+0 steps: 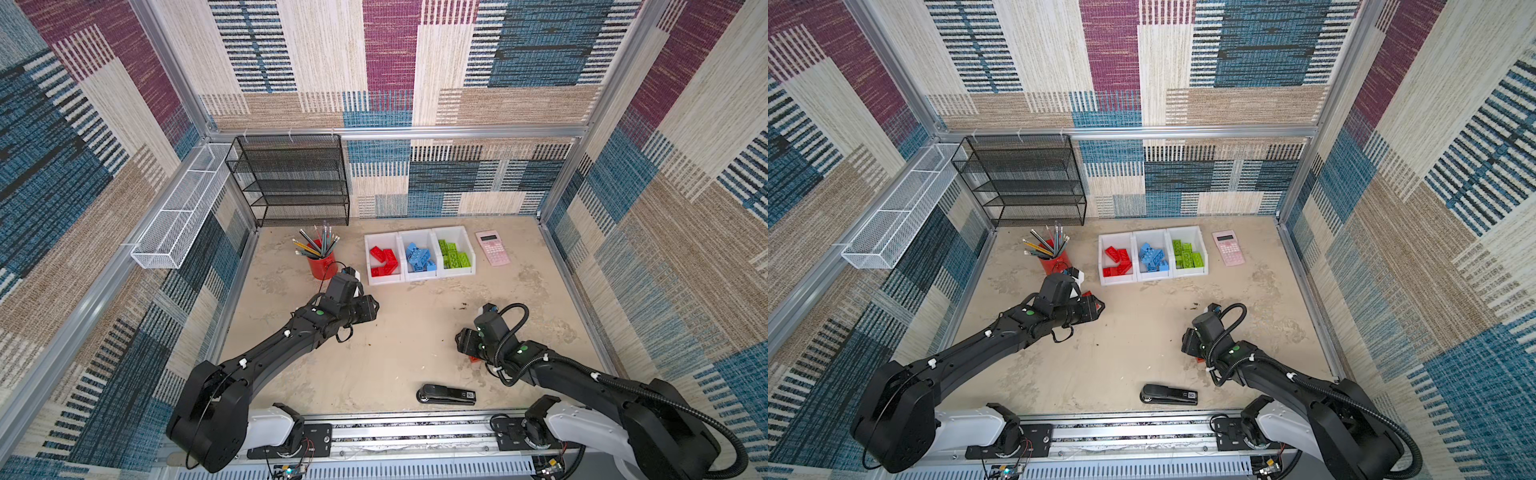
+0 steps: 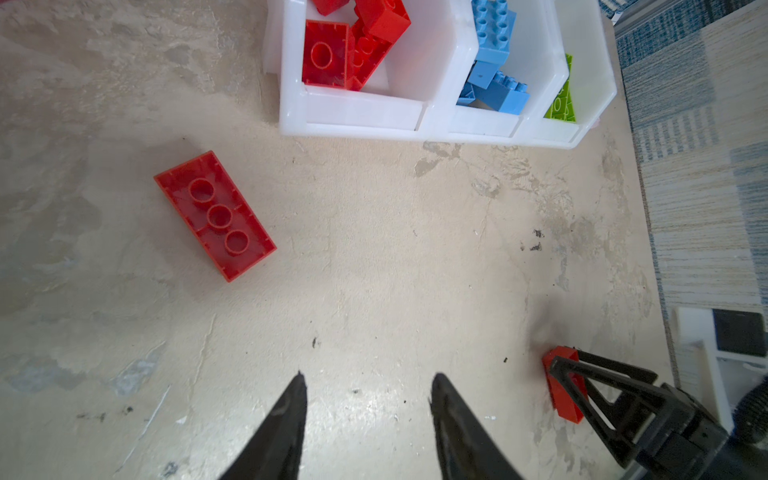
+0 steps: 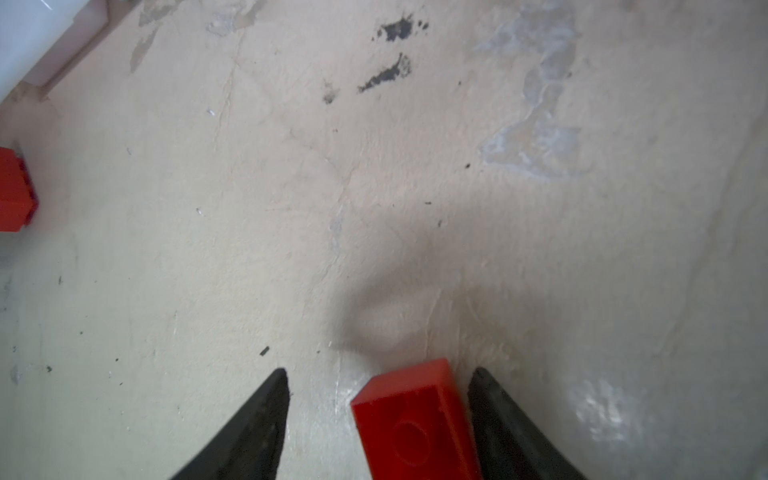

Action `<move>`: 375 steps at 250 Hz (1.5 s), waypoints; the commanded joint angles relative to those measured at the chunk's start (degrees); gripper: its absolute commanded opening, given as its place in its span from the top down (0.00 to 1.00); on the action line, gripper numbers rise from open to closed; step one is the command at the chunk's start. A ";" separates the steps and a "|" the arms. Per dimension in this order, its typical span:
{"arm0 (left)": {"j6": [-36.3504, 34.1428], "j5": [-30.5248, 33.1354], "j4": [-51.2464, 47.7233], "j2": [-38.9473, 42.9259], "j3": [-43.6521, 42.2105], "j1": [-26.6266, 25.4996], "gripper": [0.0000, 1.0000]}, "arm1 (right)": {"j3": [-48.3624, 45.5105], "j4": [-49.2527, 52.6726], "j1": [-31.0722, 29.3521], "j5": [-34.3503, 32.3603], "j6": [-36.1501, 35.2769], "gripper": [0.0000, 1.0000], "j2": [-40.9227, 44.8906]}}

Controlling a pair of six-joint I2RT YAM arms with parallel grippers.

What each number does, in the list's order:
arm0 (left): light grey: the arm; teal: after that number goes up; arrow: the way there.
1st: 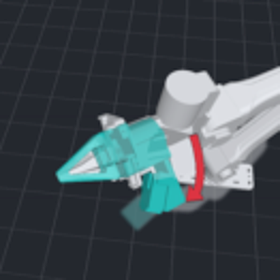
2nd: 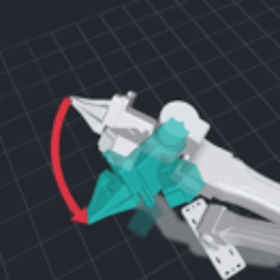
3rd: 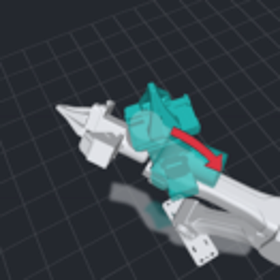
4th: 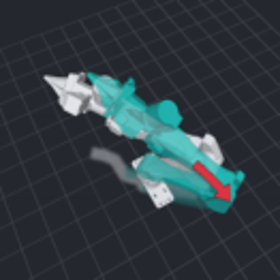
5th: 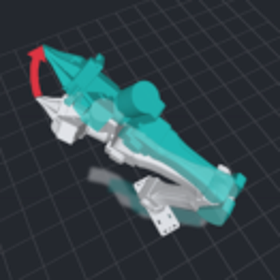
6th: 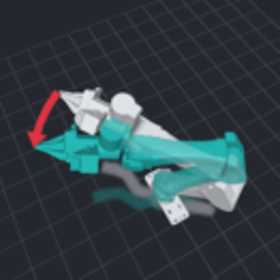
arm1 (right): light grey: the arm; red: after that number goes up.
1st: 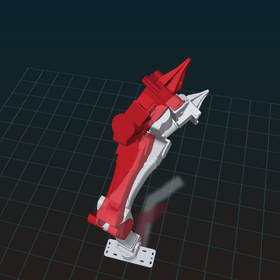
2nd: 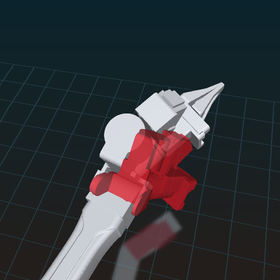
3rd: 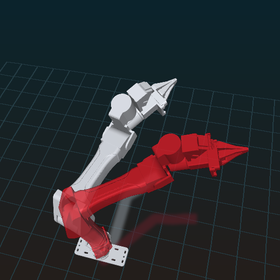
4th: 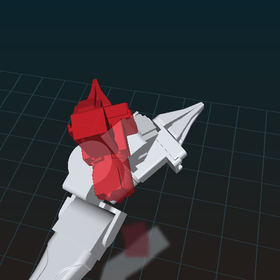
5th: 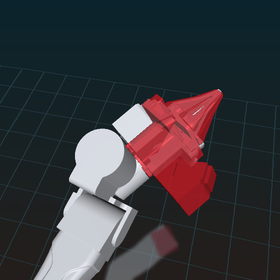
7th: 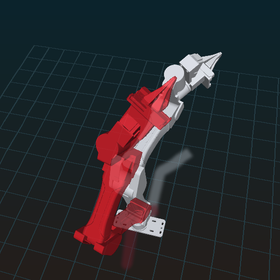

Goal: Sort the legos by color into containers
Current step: 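Grasp the red brick nearest the robot with the right gripper while the left withdraws, then carry the red brick into the red compartment and open the right gripper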

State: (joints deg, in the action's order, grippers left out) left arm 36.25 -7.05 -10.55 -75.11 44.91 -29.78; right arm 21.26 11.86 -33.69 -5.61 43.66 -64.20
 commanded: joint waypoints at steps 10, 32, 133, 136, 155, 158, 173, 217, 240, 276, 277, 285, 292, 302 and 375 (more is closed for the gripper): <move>1.54 -1.78 1.58 2.33 -1.69 -0.06 0.50 | 1.33 8.80 -2.11 -3.42 2.74 0.31 -3.48; 1.54 -2.02 1.50 3.96 -2.77 -0.10 0.50 | 3.05 11.04 -2.83 -4.98 2.84 0.32 -4.95; 2.60 -5.85 6.61 7.48 -8.50 -0.09 0.50 | 6.64 17.01 -5.99 -3.71 4.81 0.49 -9.38; 2.67 -5.99 6.84 7.52 -8.70 -0.06 0.50 | 6.79 17.26 -6.09 -3.69 4.88 0.49 -9.55; 2.95 -6.55 7.72 8.09 -9.81 -0.07 0.50 | 7.39 17.89 -6.43 -3.37 4.83 0.56 -10.71; 3.02 -6.64 7.94 8.20 -9.95 -0.10 0.50 | 7.51 17.93 -6.47 -3.21 4.80 0.58 -10.81; 3.04 -7.08 8.17 8.70 -10.42 -0.10 0.50 | 7.99 18.26 -6.52 -3.07 4.94 0.61 -11.17; 2.51 -7.73 7.27 10.24 -10.32 -0.05 0.50 | 10.12 18.93 -6.74 -3.22 4.79 0.70 -10.88; 3.02 -8.06 8.52 10.94 -11.29 -0.13 0.50 | 11.95 18.57 -6.74 -3.00 3.21 0.71 -11.11; 3.21 -8.42 8.03 11.26 -11.56 -0.36 0.50 | 17.57 18.77 -6.72 -2.91 -1.17 0.74 -12.75; 3.21 -8.42 7.92 11.28 -11.58 -0.37 0.50 | 17.57 18.75 -6.64 -2.87 -1.32 0.74 -12.81; 3.13 -8.34 7.47 11.54 -11.44 -0.41 0.50 | 19.23 18.73 -6.73 -2.53 -2.35 0.74 -13.36; 3.13 -8.19 7.03 11.89 -11.46 -0.45 0.50 | 20.52 18.57 -6.66 -2.12 -3.21 0.74 -14.02; 3.04 -7.77 6.07 12.54 -11.48 -0.41 0.50 | 22.27 18.08 -6.62 -1.17 -4.72 0.74 -14.98; 1.72 -4.55 -3.31 19.82 -11.95 -0.51 0.50 | 35.50 12.30 -6.54 4.92 -11.62 0.73 -24.17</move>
State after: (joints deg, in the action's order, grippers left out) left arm 37.67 -13.65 -8.80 -57.47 33.56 -30.28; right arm 53.01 28.73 -40.34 -4.40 35.75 -85.58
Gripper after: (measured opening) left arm 0.502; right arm 0.338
